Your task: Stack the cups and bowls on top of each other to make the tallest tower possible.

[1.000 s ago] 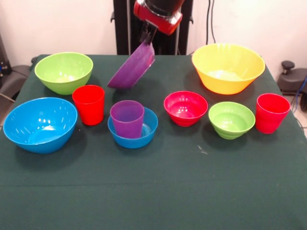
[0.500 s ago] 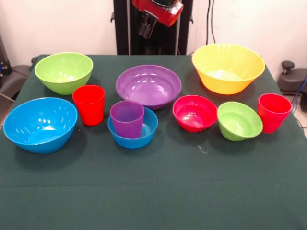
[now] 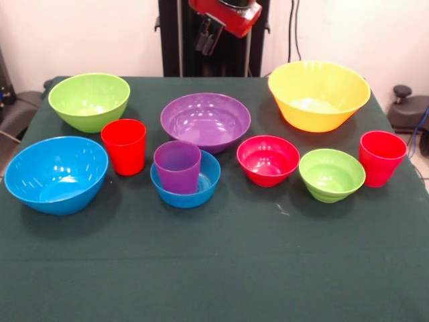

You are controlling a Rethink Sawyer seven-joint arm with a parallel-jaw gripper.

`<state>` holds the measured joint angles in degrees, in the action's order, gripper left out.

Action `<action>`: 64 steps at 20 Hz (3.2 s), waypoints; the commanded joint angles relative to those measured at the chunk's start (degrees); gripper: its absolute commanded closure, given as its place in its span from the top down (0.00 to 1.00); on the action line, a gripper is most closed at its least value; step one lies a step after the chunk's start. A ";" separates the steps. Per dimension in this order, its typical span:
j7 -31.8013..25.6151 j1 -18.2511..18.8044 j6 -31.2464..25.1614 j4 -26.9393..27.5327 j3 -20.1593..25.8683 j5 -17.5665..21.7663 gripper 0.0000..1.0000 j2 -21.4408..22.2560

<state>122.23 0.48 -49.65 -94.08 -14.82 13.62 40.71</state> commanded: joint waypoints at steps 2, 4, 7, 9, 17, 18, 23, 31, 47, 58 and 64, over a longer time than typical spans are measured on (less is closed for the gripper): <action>10.21 -2.32 -2.26 6.64 1.64 -0.45 0.00 -9.18; 11.07 -1.90 1.81 5.55 2.06 -1.48 0.00 -10.31; 13.16 -1.89 6.61 4.07 2.09 -2.63 0.00 -11.51; 13.95 -2.07 8.64 3.15 1.92 -3.25 0.00 -11.66; 14.97 -2.42 13.88 -0.18 1.81 -6.37 0.00 -12.18; 14.92 -2.07 14.70 -0.58 2.24 -7.13 0.00 -12.26; 15.11 0.19 19.94 -3.79 5.00 -11.46 0.00 -12.99; 15.02 -0.96 24.62 -5.00 3.52 -14.56 1.00 -13.77; 15.91 -0.84 30.80 -7.21 5.20 -21.40 1.00 -14.52; 18.64 -2.00 38.25 -9.99 5.15 -27.09 1.00 -15.69; 17.94 -3.07 39.93 -9.57 3.92 -29.09 1.00 -17.66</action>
<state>126.51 -0.82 -13.95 -101.06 -16.46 -11.54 25.93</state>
